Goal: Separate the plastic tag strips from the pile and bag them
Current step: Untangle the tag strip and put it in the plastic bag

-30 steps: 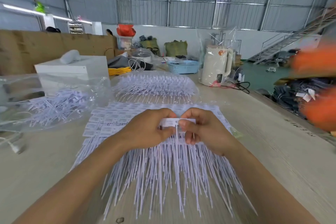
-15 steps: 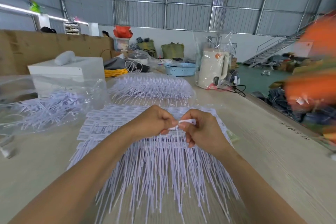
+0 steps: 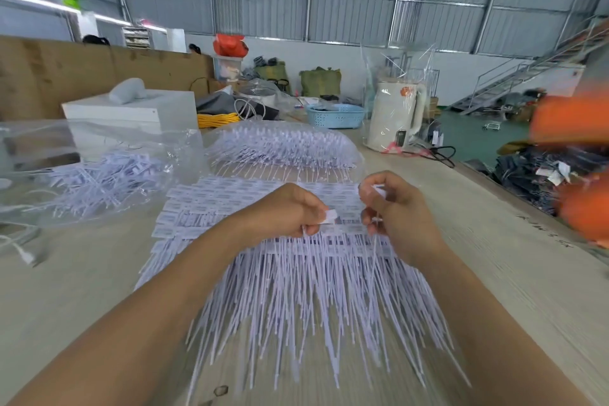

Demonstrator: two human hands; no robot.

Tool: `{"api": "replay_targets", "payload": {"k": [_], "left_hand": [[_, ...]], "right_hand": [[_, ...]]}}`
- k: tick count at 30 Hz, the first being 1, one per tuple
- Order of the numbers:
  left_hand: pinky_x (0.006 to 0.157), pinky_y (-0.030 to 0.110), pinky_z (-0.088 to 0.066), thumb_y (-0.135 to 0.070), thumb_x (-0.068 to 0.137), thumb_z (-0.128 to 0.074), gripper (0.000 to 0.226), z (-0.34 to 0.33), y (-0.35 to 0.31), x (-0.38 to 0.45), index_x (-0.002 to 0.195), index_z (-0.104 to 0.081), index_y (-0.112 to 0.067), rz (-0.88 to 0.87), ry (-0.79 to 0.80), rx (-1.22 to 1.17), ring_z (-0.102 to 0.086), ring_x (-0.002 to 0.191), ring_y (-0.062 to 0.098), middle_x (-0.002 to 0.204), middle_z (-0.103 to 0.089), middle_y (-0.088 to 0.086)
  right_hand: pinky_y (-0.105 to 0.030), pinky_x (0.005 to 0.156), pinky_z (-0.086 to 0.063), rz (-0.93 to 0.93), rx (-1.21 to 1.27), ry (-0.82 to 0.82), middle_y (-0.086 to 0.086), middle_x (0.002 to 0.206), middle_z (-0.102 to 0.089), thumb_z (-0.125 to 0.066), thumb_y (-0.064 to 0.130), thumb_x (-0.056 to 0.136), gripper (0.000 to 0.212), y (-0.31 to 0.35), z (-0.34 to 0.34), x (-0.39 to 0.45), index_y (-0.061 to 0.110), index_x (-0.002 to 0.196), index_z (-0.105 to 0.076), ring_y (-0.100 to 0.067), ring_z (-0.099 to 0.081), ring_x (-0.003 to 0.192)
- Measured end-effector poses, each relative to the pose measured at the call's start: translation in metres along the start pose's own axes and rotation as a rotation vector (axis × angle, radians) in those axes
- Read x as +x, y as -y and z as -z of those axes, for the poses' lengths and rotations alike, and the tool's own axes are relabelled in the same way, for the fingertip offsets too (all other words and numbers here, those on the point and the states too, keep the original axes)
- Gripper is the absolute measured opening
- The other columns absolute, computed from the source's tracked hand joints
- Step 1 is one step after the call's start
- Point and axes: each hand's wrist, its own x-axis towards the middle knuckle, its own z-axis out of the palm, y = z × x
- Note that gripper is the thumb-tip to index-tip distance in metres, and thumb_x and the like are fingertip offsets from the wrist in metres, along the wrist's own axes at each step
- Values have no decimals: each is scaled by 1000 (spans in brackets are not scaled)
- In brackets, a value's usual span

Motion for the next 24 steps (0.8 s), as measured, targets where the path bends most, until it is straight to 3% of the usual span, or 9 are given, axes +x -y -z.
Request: {"api": "replay_targets", "payload": {"k": [3, 6, 9, 11, 14, 16, 18, 20, 24], "left_hand": [[52, 17, -38, 10, 85, -52, 30, -3, 3, 1, 100, -71, -7, -11, -68, 20, -49, 50, 3, 61, -62, -5], [57, 23, -37, 11, 82, -50, 44, -5, 6, -4, 111, -69, -15, -36, -42, 179, -49, 60, 11, 76, -64, -7], [62, 29, -43, 3, 86, -55, 32, -5, 8, -5, 105, -66, -21, -64, -43, 222, -54, 65, 15, 84, -65, 1], [62, 26, -47, -1, 86, -60, 24, -6, 8, -6, 96, -57, -22, -90, -53, 187, -57, 65, 13, 87, -57, -2], [60, 28, -47, 0, 83, -65, 32, -6, 8, -6, 94, -48, -24, -155, -59, 171, -57, 64, 15, 90, -51, 1], [61, 32, -48, 2, 81, -66, 38, -6, 7, -6, 94, -45, -27, -196, -65, 152, -58, 63, 15, 89, -52, 2], [60, 32, -48, 0, 80, -67, 42, -6, 5, -7, 95, -44, -31, -223, -84, 154, -58, 63, 13, 89, -55, 1], [63, 32, -49, -6, 79, -71, 40, -7, 5, -6, 96, -44, -31, -208, -111, 175, -58, 64, 11, 89, -57, 1], [71, 30, -51, -23, 85, -68, 11, -6, 6, -6, 89, -62, -15, -110, -94, 249, -65, 68, 11, 75, -66, -1]], "right_hand": [[-19, 40, -35, -172, 219, 107, -4, 65, -50, -52, 4, 93, 11, 4, -4, -1, 9, 84, -57, -11, -45, 48], [-16, 39, -35, -295, 301, 236, -4, 66, -52, -54, 1, 89, 7, 9, -3, -6, 3, 86, -60, -9, -45, 52], [-15, 40, -37, -291, 274, 276, -3, 63, -54, -61, 7, 81, 9, 14, -3, -9, 6, 72, -60, -8, -47, 52], [-20, 56, -43, -263, 175, 257, -3, 64, -54, -62, 9, 82, 15, 14, -5, -10, 11, 68, -59, -12, -50, 59], [-36, 77, -49, -251, 60, 265, -13, 80, -61, -61, 9, 87, 16, 11, -13, -13, 10, 72, -60, -24, -58, 77], [-33, 70, -57, -265, 88, 287, -14, 80, -66, -61, 6, 88, 13, 9, -19, -16, 7, 75, -58, -23, -66, 74], [-27, 56, -56, -236, 66, 270, -12, 71, -66, -60, 1, 87, 11, 9, -22, -17, 6, 79, -55, -18, -66, 61], [-23, 51, -53, -185, 70, 241, -10, 66, -63, -59, -5, 86, 12, 8, -20, -16, 7, 87, -56, -14, -63, 54], [-19, 54, -52, -141, 47, 230, -5, 62, -65, -55, -8, 88, 17, 6, -18, -14, 4, 99, -61, -10, -62, 53]]}}
